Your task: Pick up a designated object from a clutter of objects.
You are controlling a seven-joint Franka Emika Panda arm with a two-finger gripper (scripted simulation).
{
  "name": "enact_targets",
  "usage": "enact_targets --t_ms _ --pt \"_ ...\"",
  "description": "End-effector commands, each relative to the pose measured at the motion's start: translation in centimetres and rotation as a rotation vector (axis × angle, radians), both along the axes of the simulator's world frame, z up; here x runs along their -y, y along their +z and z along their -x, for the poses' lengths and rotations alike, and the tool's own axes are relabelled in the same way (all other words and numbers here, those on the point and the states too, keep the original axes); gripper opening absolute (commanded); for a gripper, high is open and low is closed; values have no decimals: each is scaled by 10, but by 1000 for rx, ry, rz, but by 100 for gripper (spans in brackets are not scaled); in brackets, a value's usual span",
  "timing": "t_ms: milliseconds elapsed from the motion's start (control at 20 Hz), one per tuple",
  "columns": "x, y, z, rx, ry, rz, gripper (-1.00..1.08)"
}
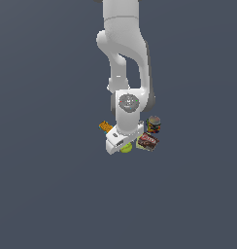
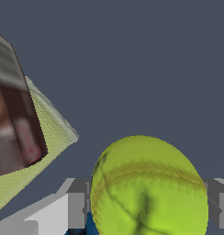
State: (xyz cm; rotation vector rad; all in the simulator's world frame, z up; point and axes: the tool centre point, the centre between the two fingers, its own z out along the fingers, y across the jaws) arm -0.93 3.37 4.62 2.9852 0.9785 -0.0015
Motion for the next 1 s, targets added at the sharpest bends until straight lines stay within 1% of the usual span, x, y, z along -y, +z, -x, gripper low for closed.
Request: enact_targets --t_ms 0,200,450,650,950 --pt "5 6 1 2 -1 0 -100" --pt "17 21 5 2 -1 0 -100" --pt "41 50 13 2 0 0 -100" --pt "66 81 22 2 0 -1 -100" --pt "111 137 37 2 1 -3 -100"
